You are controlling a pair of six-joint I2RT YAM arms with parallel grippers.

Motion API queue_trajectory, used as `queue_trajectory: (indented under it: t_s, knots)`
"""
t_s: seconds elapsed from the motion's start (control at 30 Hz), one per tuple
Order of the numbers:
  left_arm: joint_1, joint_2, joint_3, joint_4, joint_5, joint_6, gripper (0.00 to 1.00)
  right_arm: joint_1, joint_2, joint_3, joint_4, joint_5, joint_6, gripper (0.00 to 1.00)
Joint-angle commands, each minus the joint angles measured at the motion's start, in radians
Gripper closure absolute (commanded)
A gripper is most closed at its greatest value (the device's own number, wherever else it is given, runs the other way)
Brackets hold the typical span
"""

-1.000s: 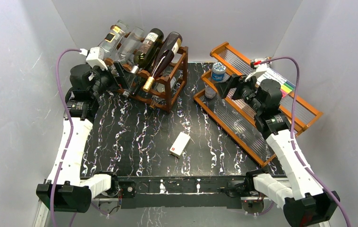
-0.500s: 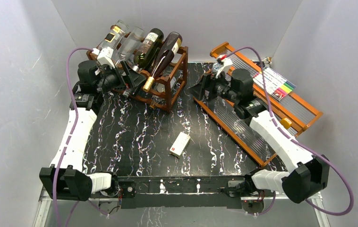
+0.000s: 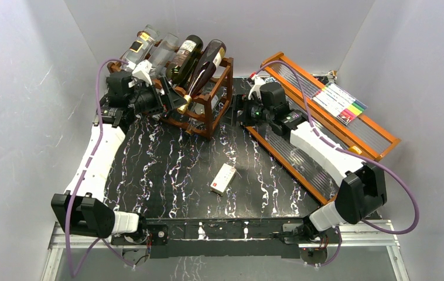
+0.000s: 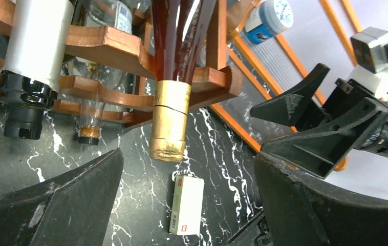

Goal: Take the wine bottle off the wine rack

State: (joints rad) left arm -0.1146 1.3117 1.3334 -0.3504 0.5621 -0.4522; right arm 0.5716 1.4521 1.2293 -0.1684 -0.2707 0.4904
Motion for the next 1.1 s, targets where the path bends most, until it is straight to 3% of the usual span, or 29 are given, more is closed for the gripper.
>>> queue_trajectory:
  t_s: [0.0, 0.23, 0.63, 0.8, 0.93, 1.07]
  knots:
    - [-0.028, 0.027, 0.087, -0.16, -0.097, 0.068, 0.02, 0.004, 0.012, 0.085, -0.07, -0.022, -0.035, 0.02]
    - [-0.032, 0.115, 0.249, -0.289, -0.214, 0.156, 0.02, 0.005, 0.014, 0.106, -0.108, 0.002, -0.073, 0.02]
    - [-0.087, 0.366, 0.576, -0.349, -0.241, 0.273, 0.03, 0.004, 0.03, 0.196, -0.128, 0.149, -0.145, 0.02]
    - [-0.155, 0.459, 0.674, -0.311, -0.258, 0.298, 0.14, 0.003, 0.028, 0.198, -0.125, 0.177, -0.148, 0.02]
    - [-0.209, 0.522, 0.729, -0.315, -0.313, 0.326, 0.07, 0.003, 0.031, 0.206, -0.14, 0.184, -0.149, 0.02]
    - [-0.236, 0.51, 0.701, -0.317, -0.387, 0.358, 0.07, 0.003, 0.015, 0.197, -0.148, 0.194, -0.155, 0.02]
